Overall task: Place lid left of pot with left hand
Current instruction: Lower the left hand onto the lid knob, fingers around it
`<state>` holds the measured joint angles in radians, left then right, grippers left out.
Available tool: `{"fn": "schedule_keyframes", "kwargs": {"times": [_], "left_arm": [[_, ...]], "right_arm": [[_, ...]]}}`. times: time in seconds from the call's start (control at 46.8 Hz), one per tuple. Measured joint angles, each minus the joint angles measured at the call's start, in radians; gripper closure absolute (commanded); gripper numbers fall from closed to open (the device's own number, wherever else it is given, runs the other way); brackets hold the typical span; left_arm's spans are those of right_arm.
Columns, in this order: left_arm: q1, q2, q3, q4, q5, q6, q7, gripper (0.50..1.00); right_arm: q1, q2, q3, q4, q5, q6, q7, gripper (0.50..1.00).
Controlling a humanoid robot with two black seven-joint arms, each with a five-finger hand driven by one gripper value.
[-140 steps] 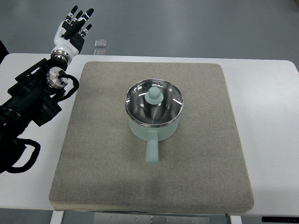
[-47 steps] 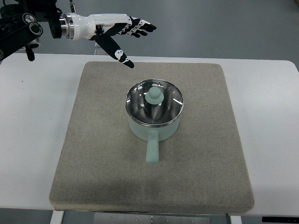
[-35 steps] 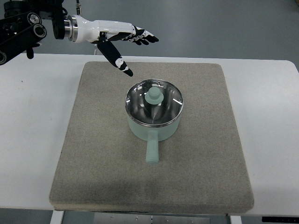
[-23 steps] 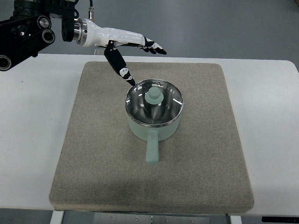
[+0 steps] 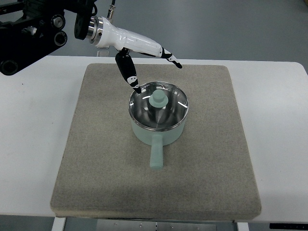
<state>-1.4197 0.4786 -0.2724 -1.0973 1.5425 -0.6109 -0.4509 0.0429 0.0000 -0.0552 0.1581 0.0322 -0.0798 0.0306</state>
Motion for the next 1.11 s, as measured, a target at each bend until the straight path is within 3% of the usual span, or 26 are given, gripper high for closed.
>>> {"fn": "schedule_keyframes", "kwargs": {"times": [0.299, 1.111], "left_arm": [[-0.119, -0.001, 0.189, -0.022, 0.013, 0.000, -0.092, 0.506], [-0.167, -0.037, 0.206, -0.015, 0.172, 0.000, -0.124, 0.521]], "right_arm": [[0.000, 0.000, 0.000, 0.000, 0.000, 0.000, 0.000, 0.579], [0.000, 0.000, 0.000, 0.000, 0.000, 0.000, 0.000, 0.579]]}}
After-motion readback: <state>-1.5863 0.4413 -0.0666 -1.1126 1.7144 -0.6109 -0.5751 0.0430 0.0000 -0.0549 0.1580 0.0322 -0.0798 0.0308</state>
